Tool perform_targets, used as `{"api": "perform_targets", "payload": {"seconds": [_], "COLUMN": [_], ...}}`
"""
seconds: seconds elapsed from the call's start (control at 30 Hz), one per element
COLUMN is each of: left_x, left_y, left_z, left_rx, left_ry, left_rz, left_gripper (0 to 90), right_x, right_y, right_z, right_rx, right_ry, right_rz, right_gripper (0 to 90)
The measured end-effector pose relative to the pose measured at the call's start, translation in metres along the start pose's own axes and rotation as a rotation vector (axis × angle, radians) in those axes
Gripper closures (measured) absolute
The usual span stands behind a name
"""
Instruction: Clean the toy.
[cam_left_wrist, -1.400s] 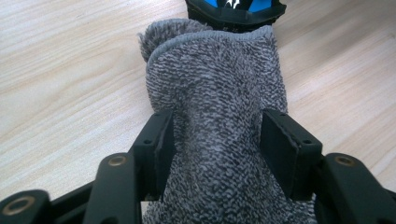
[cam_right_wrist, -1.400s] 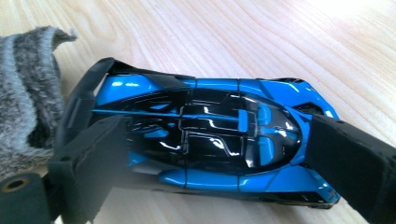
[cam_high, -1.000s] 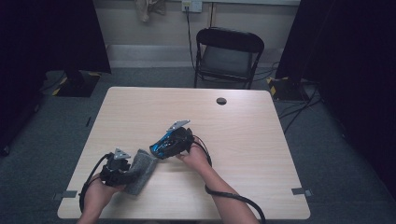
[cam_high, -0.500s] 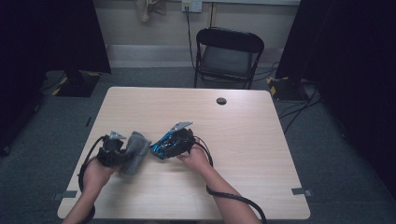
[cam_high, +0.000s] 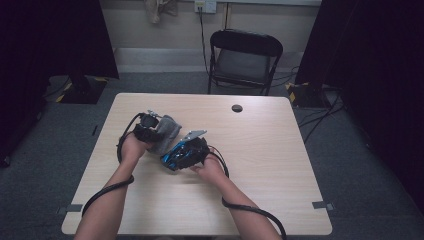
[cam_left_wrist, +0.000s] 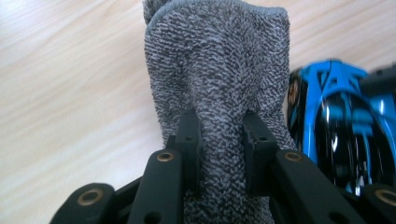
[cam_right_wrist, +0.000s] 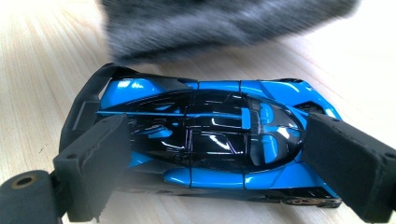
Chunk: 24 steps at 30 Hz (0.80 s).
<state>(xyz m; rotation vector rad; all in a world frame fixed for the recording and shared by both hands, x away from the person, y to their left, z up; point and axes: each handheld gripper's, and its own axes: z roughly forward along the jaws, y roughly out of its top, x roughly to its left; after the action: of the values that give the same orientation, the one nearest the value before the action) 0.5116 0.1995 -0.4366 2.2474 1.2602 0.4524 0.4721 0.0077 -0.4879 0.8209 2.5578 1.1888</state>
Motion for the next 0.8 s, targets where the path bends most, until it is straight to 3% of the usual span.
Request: {"api": "perform_targets", "payload": {"seconds": [0.17, 0.37, 0.47, 0.63, 0.8], "left_x": [-0.009, -0.019, -0.019, -0.021, -0.020], "left_y": [0.010, 0.007, 0.005, 0.001, 0.000], "left_z": [0.022, 0.038, 0.037, 0.036, 0.037], "left_rx": [0.050, 0.086, 0.078, 0.062, 0.061], "left_ry": [0.004, -0.012, -0.040, -0.039, -0.047], "left_rz": [0.069, 0.111, 0.113, 0.124, 0.103], "left_gripper": [72.1, 72.4, 72.9, 72.9, 72.9], "right_x": [0.000, 0.000, 0.000, 0.000, 0.000], "right_y": [-0.001, 0.000, 0.001, 0.002, 0.002], "right_z": [0.000, 0.000, 0.000, 0.000, 0.000], "right_rx": [-0.009, 0.000, 0.006, 0.013, 0.018], "right_ry": [0.000, -0.001, -0.001, -0.001, -0.002], "right_rz": [0.001, 0.000, 0.003, 0.002, 0.002], "right_gripper": [8.1, 8.1, 8.1, 8.1, 8.1]}}
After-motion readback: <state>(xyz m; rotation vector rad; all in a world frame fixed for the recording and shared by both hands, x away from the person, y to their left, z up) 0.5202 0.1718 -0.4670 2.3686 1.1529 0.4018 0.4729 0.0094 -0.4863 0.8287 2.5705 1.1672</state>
